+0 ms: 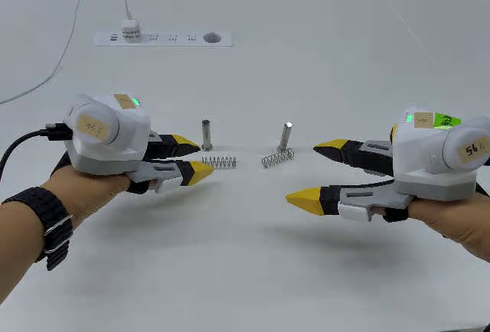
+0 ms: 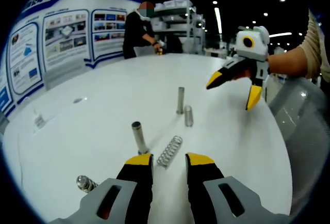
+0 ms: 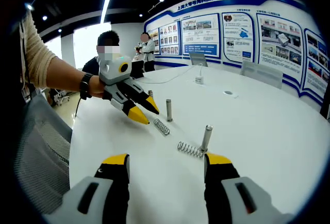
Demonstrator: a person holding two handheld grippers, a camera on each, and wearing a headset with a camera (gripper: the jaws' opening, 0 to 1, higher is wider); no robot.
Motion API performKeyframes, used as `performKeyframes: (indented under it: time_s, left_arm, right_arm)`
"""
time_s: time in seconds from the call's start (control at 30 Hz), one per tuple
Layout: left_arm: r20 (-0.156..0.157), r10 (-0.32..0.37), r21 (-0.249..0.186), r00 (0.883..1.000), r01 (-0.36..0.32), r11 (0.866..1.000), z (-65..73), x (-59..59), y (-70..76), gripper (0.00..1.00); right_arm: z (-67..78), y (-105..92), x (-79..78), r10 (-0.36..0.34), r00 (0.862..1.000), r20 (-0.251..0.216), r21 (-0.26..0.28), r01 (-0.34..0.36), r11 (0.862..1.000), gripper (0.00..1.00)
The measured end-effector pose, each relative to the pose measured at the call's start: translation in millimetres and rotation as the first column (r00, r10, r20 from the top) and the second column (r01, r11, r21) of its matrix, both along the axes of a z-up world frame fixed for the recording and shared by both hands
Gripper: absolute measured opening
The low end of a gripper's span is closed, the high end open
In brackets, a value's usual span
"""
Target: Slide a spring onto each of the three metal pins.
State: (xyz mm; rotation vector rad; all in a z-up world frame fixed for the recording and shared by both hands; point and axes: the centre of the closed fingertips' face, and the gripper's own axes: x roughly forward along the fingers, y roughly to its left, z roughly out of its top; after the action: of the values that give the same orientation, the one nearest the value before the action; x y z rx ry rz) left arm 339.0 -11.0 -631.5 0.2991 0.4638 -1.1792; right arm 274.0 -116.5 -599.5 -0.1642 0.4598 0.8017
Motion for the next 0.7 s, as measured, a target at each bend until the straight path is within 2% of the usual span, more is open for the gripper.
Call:
performKeyframes:
  time_s: [0.37, 0.7]
  left_arm:
    - [-0.022, 0.005, 0.012, 1.0, -0.004, 1.0, -13.0, 2.6, -6.7, 0.23]
    - [-0.03, 0.014, 0.033, 0.999, -0.013, 0.999, -19.8, -1.2, -2.9, 0.18]
  right_arm:
    - [-2.0, -2.4, 0.1, -0.007, 1.0, -0.007, 0.001, 0.007, 1.0, 0.6]
    - [-2.9, -3.2, 1.3, -0.01, 1.0, -0.008, 0.003, 0.01, 1.0, 0.59]
